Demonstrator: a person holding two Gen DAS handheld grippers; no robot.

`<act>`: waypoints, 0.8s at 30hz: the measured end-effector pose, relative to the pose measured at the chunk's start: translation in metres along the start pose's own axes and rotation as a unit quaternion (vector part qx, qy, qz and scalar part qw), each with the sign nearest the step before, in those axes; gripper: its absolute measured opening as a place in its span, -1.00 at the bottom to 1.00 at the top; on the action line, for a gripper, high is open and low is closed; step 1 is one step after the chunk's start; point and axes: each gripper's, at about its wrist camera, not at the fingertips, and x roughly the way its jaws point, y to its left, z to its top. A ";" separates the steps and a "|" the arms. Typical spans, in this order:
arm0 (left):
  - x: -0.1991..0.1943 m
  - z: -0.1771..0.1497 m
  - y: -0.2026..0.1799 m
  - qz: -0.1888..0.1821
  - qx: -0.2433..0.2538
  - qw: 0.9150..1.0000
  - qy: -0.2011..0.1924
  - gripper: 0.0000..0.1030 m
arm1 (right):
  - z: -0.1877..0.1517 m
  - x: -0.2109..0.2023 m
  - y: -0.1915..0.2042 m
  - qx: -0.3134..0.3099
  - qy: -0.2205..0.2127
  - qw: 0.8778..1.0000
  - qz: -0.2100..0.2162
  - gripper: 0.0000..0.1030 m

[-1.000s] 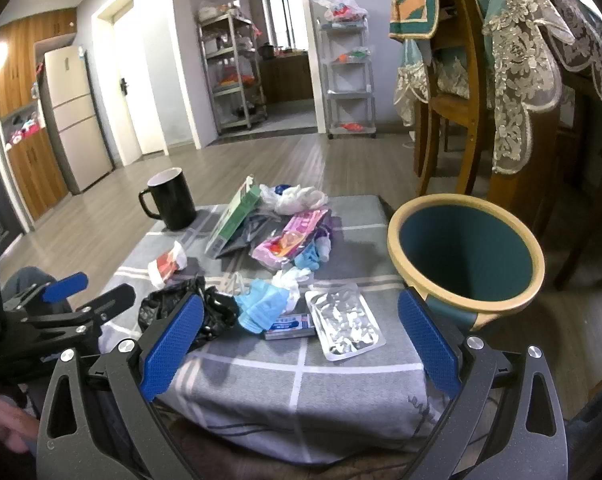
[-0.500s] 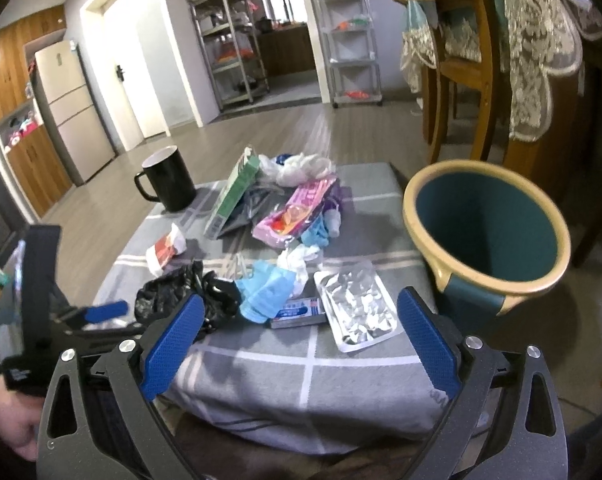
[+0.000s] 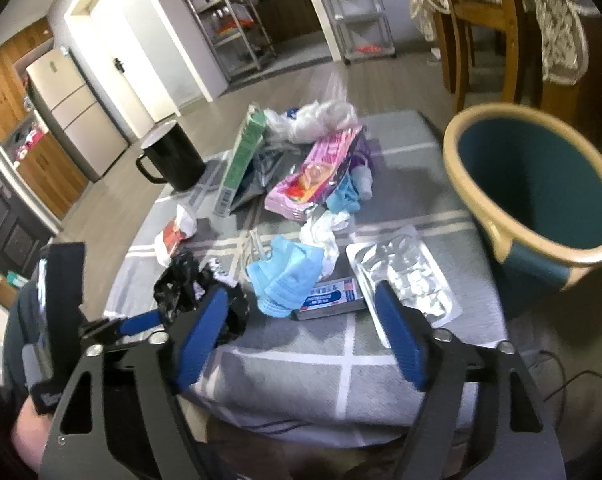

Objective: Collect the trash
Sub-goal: 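Grasp the black plastic bag with the left gripper while the right gripper grasps the blue mask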

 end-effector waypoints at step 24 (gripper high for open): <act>-0.030 0.012 0.035 -0.087 -0.100 0.989 -0.067 -0.76 | 0.001 0.039 0.008 -0.001 0.045 0.998 0.050 -0.63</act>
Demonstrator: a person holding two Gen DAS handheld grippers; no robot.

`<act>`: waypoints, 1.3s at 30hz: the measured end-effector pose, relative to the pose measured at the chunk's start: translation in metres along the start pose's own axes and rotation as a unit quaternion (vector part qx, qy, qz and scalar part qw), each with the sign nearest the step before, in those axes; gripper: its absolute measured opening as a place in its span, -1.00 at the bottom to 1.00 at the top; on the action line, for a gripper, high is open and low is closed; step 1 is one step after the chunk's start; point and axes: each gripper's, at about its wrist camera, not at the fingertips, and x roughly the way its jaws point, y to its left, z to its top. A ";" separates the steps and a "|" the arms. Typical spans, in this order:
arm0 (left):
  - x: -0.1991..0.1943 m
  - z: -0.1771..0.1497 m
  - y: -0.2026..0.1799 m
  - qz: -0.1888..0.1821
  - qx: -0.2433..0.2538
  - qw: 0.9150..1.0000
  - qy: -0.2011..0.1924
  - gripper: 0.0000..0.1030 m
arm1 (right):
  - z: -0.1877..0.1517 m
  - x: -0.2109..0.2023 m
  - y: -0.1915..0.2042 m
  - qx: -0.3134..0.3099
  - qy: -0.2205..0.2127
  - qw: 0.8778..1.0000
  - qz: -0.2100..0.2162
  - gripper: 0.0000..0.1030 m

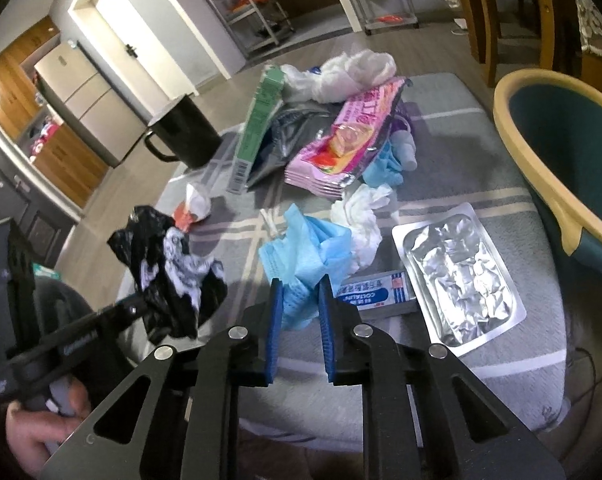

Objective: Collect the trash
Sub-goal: 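Grasp the black plastic bag with the left gripper while the right gripper grasps the blue mask, then carry the black bag and blue mask over the teal bin and release both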

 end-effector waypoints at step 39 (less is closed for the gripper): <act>-0.003 0.063 -0.170 -0.127 0.135 0.980 -0.068 -0.76 | 0.017 -0.146 -0.054 0.037 -0.210 0.963 -0.168 -0.64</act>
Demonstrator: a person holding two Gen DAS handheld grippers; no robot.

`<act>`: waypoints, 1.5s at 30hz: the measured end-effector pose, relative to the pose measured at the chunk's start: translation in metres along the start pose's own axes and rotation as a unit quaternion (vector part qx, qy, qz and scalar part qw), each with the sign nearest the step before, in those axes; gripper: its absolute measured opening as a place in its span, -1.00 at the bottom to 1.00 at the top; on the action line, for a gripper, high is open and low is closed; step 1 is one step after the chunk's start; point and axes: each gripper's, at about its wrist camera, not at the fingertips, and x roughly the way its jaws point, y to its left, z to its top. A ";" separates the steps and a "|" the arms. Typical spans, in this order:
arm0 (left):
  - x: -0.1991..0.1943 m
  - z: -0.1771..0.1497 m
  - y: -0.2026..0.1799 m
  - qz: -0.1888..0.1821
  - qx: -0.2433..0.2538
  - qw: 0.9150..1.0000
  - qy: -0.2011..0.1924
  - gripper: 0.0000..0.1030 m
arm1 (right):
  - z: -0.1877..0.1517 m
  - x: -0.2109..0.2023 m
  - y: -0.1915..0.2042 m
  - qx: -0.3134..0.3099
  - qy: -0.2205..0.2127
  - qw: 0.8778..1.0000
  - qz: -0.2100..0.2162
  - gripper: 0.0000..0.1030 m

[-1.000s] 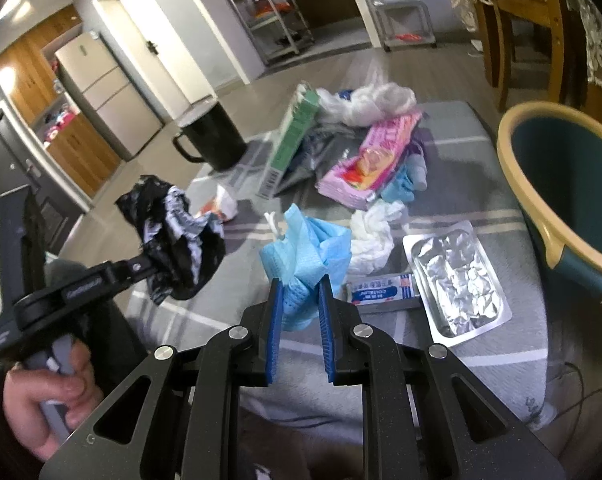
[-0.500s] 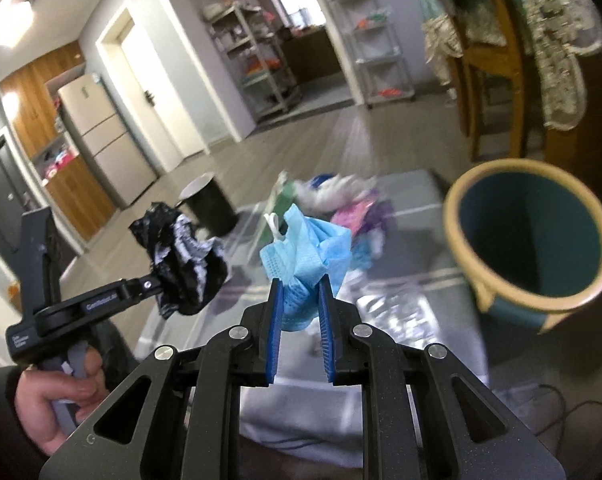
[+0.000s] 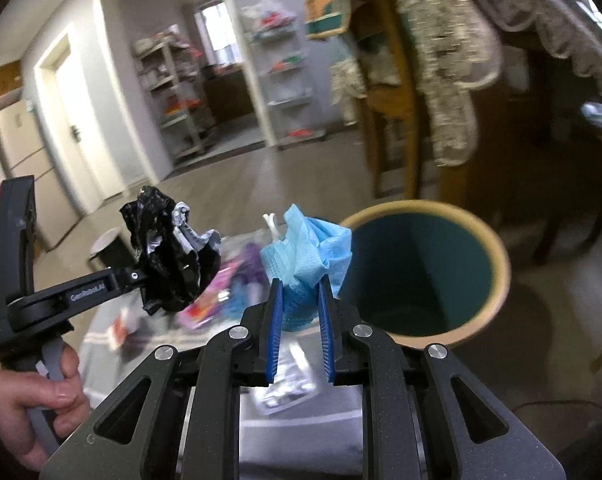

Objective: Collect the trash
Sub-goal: 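Carry the black bag and blue mask over the teal bin and release both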

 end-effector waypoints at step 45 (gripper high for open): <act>0.138 0.022 -0.107 -0.030 0.159 0.983 0.081 0.20 | -0.003 0.059 -0.095 0.163 0.056 0.983 -0.071 -0.27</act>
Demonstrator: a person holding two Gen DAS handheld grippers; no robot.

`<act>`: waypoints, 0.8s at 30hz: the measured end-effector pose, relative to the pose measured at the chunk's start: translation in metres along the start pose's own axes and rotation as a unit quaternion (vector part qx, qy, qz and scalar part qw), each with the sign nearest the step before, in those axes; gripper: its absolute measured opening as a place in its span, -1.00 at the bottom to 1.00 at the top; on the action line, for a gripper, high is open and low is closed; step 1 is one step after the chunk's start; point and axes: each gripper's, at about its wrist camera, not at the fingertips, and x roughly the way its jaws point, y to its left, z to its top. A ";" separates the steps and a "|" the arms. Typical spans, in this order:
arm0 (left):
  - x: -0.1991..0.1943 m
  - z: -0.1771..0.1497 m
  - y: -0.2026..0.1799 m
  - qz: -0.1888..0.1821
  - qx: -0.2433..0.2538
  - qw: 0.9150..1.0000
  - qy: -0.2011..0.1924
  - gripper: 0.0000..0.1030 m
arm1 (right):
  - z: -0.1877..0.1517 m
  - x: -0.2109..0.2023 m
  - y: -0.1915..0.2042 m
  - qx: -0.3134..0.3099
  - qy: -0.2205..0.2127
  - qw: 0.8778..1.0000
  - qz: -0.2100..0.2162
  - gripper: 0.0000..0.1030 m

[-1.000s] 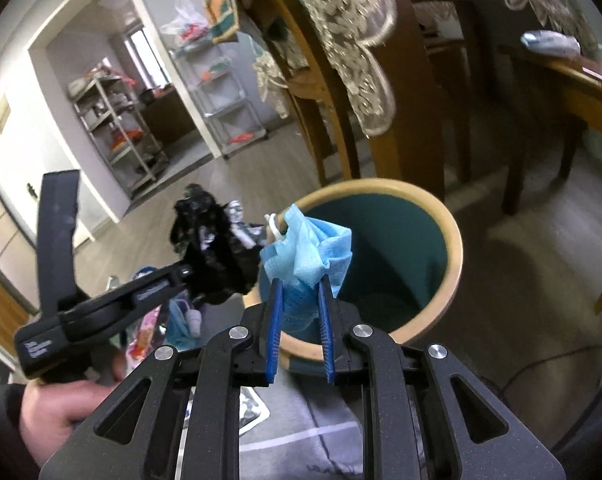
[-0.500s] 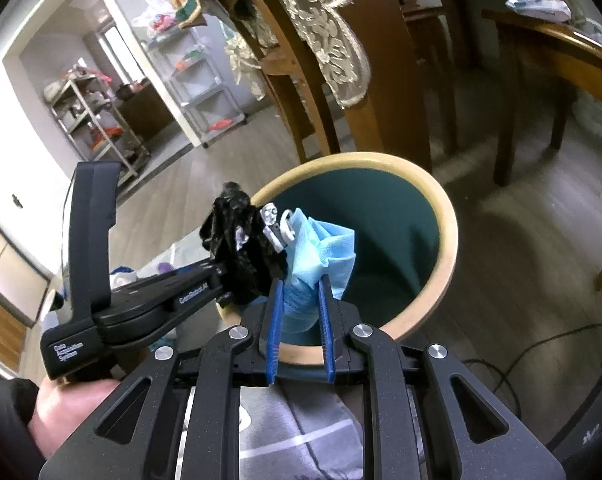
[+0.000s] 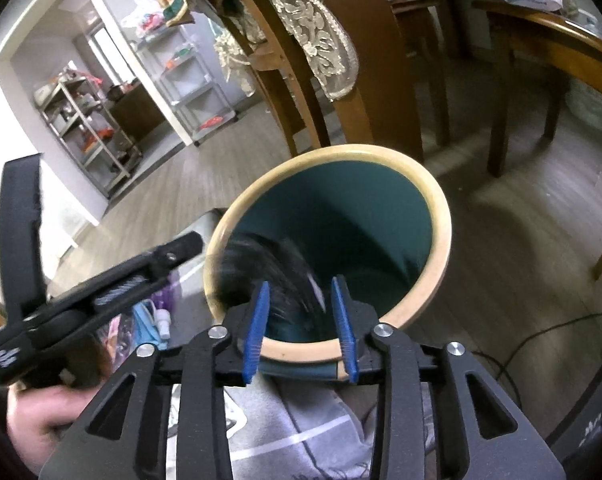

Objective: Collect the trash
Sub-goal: 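Carry the black bag and blue mask over the teal bin and release both, then move the left gripper back to the red paper cup on the cloth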

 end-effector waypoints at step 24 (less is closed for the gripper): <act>-0.128 -0.058 0.091 0.029 -0.069 0.994 -0.083 0.42 | -0.014 -0.014 0.035 -0.064 -0.017 0.998 0.012 0.04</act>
